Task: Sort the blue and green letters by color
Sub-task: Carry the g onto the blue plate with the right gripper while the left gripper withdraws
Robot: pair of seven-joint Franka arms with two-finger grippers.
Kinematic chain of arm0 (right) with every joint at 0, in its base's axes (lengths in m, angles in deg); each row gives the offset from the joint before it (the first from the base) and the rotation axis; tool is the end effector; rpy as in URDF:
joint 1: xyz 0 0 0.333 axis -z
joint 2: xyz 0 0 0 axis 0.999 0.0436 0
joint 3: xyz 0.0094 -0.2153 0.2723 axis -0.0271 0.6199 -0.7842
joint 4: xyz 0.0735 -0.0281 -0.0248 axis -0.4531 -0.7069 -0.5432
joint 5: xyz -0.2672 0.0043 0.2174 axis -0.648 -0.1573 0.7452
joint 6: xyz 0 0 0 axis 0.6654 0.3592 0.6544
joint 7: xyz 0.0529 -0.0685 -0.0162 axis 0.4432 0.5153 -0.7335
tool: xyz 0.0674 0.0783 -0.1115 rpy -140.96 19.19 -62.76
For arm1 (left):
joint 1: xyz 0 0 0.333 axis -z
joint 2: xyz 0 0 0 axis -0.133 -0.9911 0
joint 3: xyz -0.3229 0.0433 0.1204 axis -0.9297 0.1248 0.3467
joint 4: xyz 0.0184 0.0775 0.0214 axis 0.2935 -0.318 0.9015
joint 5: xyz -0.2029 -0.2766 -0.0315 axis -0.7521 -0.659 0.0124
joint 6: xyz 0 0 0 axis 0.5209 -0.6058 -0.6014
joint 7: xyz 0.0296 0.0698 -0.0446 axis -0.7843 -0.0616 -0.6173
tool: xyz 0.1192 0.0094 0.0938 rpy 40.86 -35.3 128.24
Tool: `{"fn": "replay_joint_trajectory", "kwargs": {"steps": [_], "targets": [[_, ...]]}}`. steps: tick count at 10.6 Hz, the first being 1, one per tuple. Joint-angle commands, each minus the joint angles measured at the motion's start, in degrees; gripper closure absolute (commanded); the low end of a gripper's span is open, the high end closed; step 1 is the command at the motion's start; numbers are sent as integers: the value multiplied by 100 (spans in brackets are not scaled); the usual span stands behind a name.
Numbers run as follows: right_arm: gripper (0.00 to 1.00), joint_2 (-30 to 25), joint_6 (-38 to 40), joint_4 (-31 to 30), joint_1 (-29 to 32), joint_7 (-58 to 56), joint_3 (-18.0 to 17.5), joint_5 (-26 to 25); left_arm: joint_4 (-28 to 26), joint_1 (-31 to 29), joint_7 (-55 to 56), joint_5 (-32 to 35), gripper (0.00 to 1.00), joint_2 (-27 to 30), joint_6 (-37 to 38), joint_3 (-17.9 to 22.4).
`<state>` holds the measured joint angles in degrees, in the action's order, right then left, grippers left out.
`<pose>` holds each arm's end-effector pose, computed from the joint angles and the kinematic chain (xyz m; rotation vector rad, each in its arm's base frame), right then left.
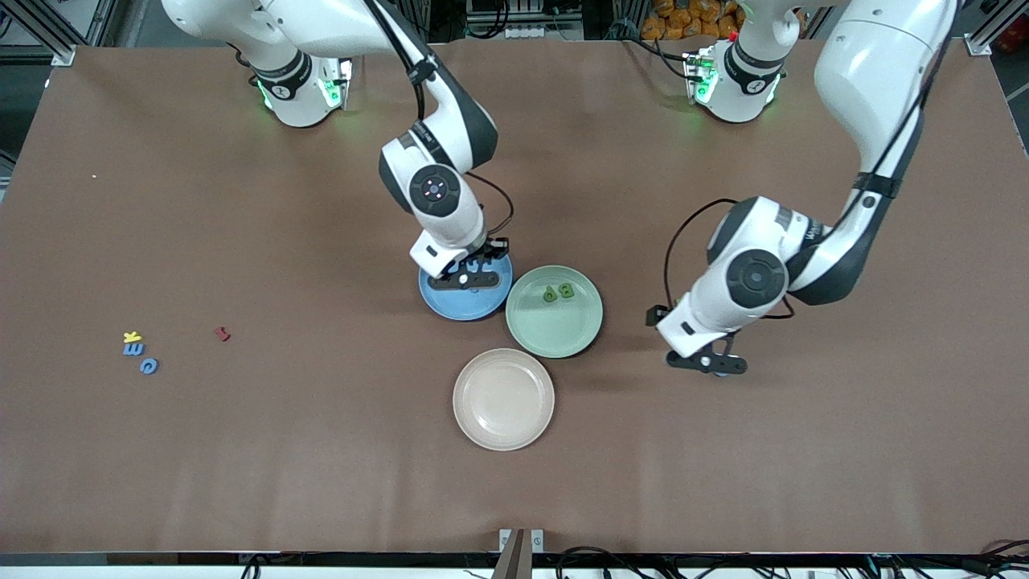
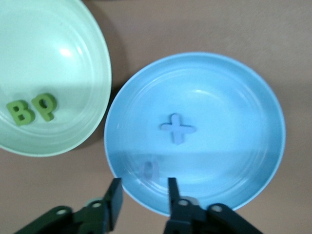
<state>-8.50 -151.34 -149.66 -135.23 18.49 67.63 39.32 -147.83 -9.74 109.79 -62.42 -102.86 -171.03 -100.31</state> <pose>0.4586 0.4329 0.2804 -3.0520 -0.0201 0.2007 0.6008 -0.2068 0.2943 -3.1000 0.2079 0.1507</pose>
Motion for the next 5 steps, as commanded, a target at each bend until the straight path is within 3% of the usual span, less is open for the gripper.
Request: {"fn": "replay_joint_trajectory", "kwargs": {"steps": [1, 3, 5], "targets": [[0, -111, 166, -31, 219, 0, -39, -131, -754, -589, -137, -24, 0, 246, -85, -205], [0, -268, 316, 4, 692, -70, -48, -246, -1386, -678, -215, 2, 0, 570, -505, -205], [0, -419, 465, 13, 1561, -725, -100, -238, -1792, -713, -663, 11, 0, 756, -700, -214]]}}
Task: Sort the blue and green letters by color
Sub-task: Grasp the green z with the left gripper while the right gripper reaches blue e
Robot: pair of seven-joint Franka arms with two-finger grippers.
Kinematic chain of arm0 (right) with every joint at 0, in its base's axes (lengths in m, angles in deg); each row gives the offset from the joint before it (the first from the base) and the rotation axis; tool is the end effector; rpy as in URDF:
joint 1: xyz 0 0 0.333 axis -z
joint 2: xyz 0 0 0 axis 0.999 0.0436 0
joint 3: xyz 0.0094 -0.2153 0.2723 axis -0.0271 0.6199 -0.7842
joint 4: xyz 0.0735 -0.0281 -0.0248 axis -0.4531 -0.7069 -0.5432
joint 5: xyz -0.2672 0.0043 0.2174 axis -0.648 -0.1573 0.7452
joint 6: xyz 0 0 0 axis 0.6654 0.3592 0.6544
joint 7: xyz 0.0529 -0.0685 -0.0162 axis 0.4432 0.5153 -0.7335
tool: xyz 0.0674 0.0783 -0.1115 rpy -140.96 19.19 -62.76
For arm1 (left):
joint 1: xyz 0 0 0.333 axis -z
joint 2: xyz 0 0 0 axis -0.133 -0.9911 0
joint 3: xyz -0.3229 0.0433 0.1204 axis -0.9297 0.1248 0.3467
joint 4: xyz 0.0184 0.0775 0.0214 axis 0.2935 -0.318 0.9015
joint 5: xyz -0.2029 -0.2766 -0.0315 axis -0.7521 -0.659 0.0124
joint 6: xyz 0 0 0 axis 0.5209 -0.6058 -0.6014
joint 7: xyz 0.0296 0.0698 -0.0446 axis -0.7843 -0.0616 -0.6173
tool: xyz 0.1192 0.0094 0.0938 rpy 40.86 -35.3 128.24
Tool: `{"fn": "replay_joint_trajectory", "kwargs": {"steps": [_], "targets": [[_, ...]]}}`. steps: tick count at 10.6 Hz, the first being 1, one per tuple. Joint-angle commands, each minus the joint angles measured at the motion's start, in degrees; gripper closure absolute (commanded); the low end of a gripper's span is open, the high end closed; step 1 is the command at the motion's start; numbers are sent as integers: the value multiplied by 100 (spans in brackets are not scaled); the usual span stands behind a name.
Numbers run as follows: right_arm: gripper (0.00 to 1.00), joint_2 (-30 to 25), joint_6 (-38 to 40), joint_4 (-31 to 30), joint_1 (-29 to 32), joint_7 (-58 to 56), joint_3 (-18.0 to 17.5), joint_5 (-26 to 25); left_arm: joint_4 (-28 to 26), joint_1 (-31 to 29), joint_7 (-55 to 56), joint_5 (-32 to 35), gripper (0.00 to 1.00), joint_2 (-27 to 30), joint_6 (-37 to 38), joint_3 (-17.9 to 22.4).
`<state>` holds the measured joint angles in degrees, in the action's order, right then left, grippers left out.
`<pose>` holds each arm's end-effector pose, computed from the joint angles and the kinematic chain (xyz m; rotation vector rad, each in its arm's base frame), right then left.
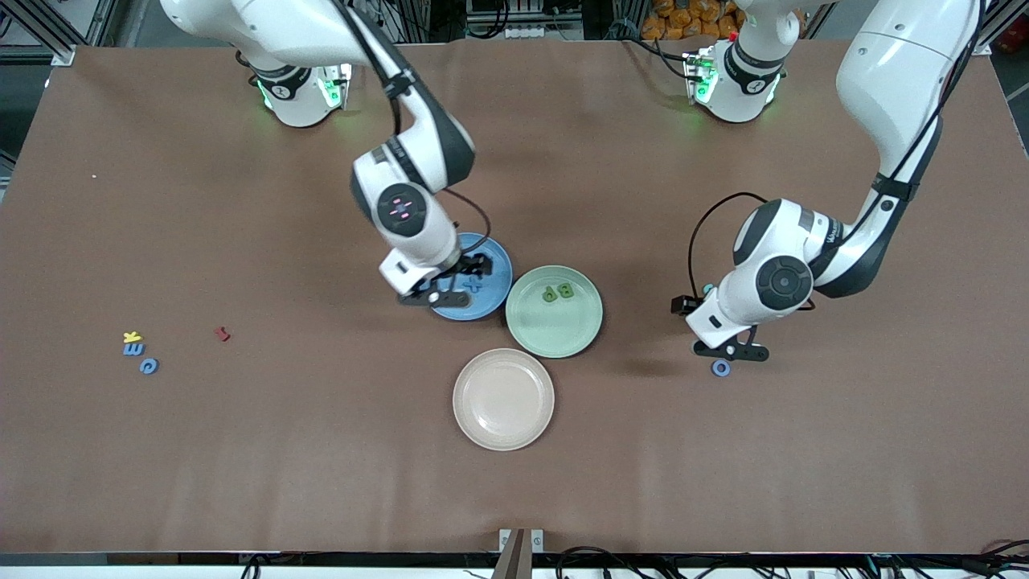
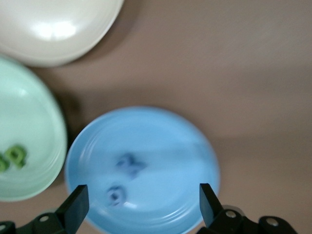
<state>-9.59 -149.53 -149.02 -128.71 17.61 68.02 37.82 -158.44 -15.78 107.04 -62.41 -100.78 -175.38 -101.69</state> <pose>0.5067 0.3742 0.2942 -3.0581 0.1071 0.1800 0.5685 -0.1608 0.2561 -3.0925 0.2176 0.2574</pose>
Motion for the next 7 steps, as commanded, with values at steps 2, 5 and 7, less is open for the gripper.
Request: {"fn": "replay_joint_trajectory", "kwargs": {"steps": [2, 5, 7], "targets": [[0, -319, 302, -24, 1639, -1465, -140, -149, -1371, -127, -695, 28, 0, 785, -999, -111], [0, -249, 495, 98, 2632, -2528, -140, -867, -1979, -303, -1293, 54, 0, 803, -2020, -111], [0, -118, 452, 195, 3265, -3669, -140, -1063, -1955, -294, -1347, 45, 0, 698, -2076, -103]]}}
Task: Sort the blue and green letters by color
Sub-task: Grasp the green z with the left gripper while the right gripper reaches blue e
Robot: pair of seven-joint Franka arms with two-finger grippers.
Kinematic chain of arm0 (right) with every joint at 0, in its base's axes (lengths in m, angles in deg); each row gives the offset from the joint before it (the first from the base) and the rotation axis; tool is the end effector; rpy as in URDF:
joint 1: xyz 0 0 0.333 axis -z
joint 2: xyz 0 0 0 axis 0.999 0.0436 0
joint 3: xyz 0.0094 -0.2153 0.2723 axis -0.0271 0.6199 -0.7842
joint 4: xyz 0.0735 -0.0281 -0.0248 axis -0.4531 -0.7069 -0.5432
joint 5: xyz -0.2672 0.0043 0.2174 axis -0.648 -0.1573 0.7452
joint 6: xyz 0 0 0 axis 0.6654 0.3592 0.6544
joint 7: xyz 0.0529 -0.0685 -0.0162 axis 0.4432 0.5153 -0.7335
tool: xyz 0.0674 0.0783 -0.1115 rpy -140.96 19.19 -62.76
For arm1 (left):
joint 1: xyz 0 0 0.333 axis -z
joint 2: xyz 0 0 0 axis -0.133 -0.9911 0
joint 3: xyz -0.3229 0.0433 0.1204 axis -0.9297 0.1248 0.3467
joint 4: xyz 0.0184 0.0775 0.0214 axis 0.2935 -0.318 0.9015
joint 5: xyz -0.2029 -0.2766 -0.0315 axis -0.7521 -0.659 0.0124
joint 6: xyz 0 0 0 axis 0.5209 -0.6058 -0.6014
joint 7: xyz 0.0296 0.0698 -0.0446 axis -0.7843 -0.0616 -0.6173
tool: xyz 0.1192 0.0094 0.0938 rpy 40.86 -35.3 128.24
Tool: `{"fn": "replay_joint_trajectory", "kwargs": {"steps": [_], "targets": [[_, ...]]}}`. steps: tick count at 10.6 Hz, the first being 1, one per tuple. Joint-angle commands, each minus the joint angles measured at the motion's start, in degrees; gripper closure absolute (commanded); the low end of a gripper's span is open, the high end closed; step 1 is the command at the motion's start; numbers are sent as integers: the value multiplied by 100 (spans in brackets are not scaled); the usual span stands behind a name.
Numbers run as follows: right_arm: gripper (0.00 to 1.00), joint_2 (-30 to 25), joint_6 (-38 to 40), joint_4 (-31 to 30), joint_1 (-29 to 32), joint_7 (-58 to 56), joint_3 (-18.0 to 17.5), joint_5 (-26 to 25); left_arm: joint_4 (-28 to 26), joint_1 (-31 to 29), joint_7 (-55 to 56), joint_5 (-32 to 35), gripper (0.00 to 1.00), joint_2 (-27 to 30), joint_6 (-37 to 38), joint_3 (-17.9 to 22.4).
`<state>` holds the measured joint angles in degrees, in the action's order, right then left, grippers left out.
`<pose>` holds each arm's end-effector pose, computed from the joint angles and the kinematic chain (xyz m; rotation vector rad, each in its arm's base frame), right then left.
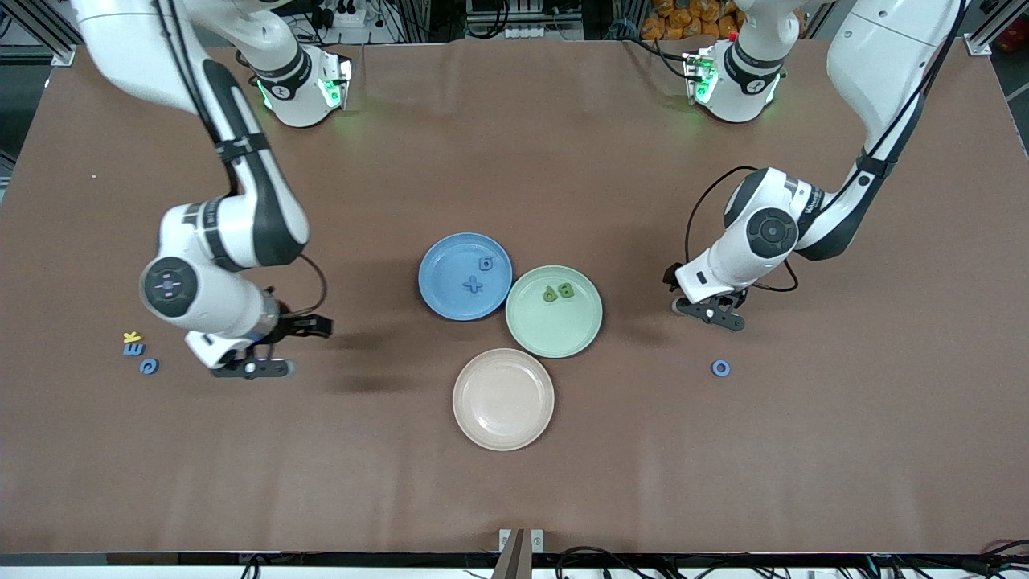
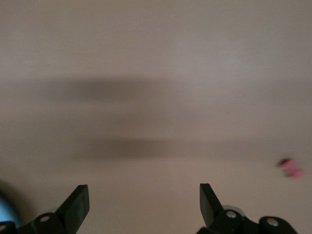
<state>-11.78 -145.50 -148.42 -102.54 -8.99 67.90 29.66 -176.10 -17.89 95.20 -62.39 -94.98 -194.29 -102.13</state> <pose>0.6131 0.1033 0.3159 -3.1248 -0.0437 0.1313 0.5137 -0.1591 0.2292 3.0583 -0.5798 -0.0887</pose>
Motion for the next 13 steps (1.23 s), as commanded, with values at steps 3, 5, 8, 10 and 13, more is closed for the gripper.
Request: {"fn": "replay_joint_trajectory", "kwargs": {"steps": [3, 5, 8, 10, 13], "targets": [[0, 399, -38, 424, 1318, -1699, -84, -684, 5, 22, -164, 183, 1, -93, -194, -50], [0, 725, -887, 496, 1923, -1909, -75, -739, 58, 31, -164, 349, 7, -128, -194, -49], [0, 1094, -1067, 776, 2557, -2603, -84, -660, 207, 75, -111, 412, 11, -286, -194, -32], [0, 1218, -1076, 821, 2813, -2807, -119, -651, 286, 128, -50, 516, 15, -400, -194, -32], [0, 1472, -1269, 821, 2963, -3016, -207, -224, 295, 154, 371, 964, 20, -497, -194, -23]]}}
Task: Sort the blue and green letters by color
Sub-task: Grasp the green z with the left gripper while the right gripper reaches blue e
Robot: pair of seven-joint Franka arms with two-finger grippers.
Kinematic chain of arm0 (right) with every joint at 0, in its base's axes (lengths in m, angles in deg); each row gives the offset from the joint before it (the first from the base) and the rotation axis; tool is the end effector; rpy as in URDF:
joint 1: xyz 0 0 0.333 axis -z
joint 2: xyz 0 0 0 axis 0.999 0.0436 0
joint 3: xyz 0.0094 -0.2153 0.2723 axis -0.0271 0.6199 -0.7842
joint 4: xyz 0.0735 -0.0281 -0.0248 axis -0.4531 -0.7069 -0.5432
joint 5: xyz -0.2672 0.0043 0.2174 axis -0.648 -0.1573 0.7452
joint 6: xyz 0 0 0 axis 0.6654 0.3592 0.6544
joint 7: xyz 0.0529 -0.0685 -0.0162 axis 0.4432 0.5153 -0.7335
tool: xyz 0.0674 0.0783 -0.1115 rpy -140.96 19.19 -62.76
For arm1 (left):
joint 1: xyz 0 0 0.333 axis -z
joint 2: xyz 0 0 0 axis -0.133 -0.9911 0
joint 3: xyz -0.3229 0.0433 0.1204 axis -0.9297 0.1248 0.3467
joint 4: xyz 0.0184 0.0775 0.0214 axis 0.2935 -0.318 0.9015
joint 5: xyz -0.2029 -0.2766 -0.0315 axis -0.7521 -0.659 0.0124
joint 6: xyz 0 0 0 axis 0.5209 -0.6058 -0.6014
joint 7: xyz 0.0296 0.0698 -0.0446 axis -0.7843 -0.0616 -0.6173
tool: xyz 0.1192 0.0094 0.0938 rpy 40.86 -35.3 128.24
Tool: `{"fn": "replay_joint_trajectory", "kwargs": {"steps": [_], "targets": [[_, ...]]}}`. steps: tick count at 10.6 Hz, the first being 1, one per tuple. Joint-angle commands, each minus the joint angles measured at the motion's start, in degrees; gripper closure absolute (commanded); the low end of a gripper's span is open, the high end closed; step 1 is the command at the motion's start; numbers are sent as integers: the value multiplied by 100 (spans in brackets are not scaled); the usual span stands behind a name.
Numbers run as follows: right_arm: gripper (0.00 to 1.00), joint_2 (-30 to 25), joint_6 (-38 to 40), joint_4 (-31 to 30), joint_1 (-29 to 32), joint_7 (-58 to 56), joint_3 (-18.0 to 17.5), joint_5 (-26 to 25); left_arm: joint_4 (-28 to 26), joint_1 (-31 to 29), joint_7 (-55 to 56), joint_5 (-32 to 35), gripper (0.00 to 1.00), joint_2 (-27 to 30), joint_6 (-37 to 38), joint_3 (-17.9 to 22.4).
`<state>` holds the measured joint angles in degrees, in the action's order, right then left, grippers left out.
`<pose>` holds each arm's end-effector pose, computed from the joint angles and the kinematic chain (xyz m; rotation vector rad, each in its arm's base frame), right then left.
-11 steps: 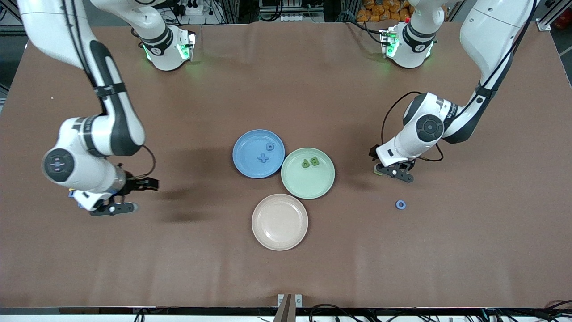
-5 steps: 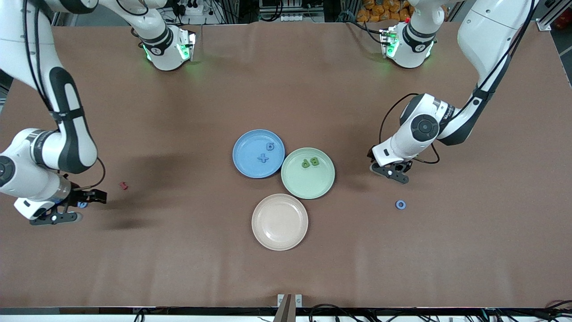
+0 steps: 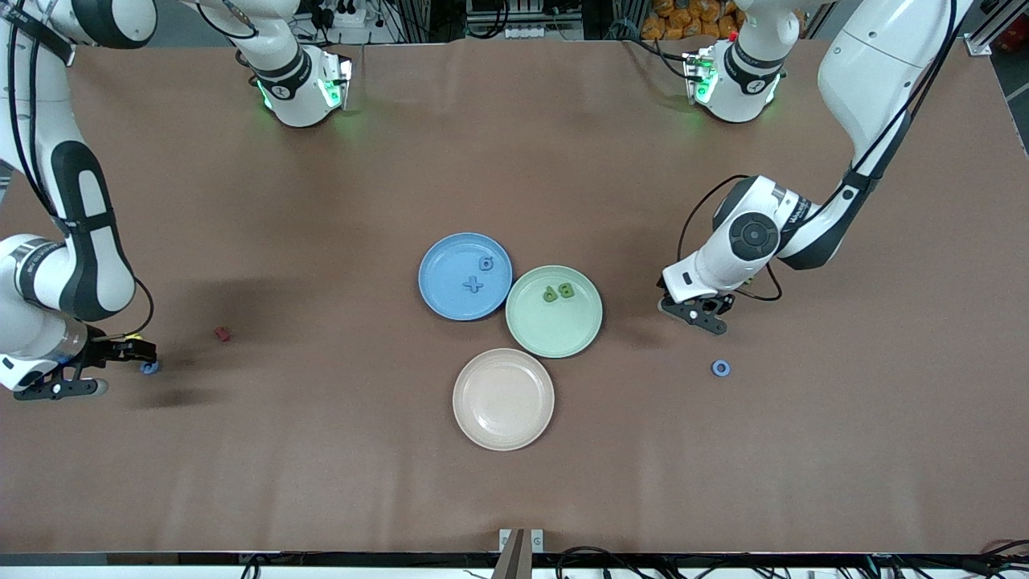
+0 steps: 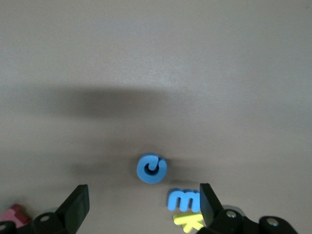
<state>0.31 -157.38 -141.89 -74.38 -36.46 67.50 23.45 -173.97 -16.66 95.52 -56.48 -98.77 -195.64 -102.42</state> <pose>0.6408 -0.2174 0.2415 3.0517 0.1537 -0.0058 0.5212 -0.1757 0.2116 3.0460 -0.7313 -0.0589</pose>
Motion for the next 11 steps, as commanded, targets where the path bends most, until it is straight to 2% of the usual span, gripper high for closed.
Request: {"fn": "replay_joint_trajectory", "kwargs": {"steps": [1, 2, 4, 9, 11], "targets": [[0, 343, -91, 177, 164, -566, -158, 748, 126, 23, 341, 392, 20, -144, -68, 15], [0, 422, -100, 177, 182, -769, -149, 917, 170, 6, 341, 392, 20, -188, -59, 15], [0, 476, -467, 142, 191, -824, -140, 884, 267, -30, 341, 497, 21, -328, -76, 23], [0, 537, -713, 89, 191, -886, -140, 866, 337, -39, 349, 498, 26, -425, -94, 23], [0, 529, -1030, -112, 165, -842, -140, 875, 407, -39, 349, 498, 34, -504, -85, 23]]}}
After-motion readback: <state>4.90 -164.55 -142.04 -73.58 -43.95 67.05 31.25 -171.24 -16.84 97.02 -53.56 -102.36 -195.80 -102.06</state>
